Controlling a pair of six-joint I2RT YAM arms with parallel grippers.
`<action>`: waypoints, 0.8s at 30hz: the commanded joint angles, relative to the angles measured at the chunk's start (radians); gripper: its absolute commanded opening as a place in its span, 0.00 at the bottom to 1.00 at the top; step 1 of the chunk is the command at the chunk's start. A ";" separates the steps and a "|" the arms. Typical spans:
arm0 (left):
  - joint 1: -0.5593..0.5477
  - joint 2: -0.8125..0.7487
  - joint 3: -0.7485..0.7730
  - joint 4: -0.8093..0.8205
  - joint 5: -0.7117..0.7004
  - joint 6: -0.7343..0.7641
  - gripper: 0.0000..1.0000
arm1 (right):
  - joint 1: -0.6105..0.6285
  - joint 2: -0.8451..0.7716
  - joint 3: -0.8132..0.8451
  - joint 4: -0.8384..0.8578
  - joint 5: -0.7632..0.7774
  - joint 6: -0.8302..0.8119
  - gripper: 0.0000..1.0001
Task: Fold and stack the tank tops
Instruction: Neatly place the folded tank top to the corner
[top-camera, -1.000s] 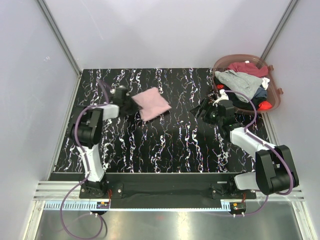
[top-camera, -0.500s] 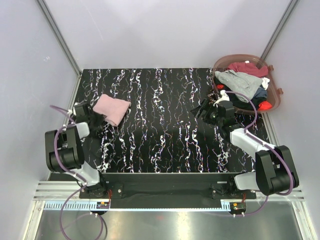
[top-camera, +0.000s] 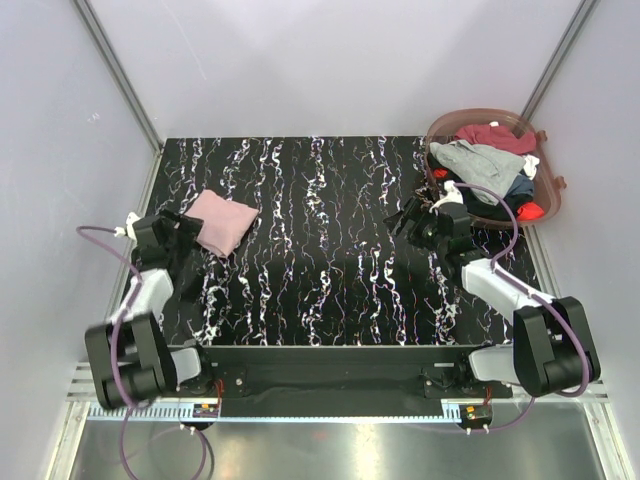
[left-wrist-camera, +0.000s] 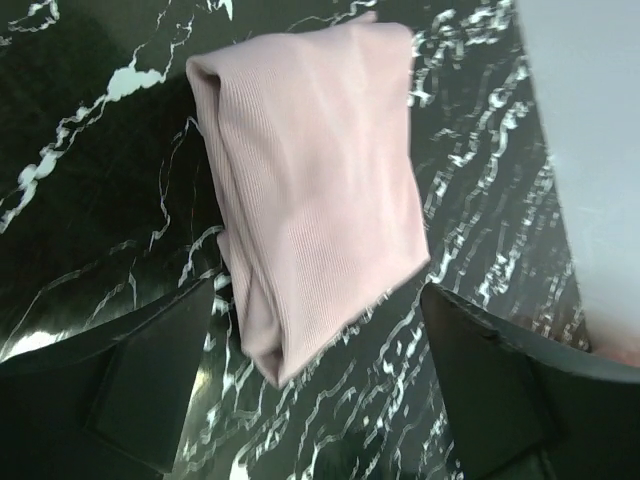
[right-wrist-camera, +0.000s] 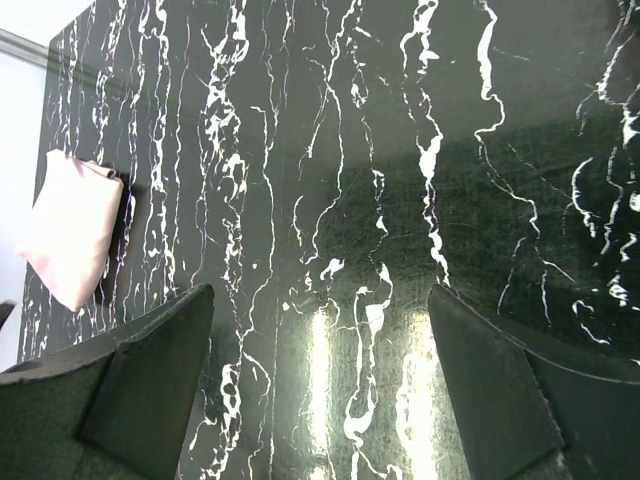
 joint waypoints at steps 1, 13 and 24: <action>-0.005 -0.146 -0.072 -0.054 0.026 0.040 0.94 | 0.009 -0.062 0.018 -0.005 0.047 -0.013 0.97; -0.377 -0.604 -0.189 -0.095 -0.044 0.246 0.99 | 0.009 -0.476 -0.087 -0.227 0.140 -0.122 0.99; -0.496 -0.730 -0.273 -0.161 -0.126 0.441 0.99 | 0.008 -0.648 -0.254 -0.304 0.237 -0.076 1.00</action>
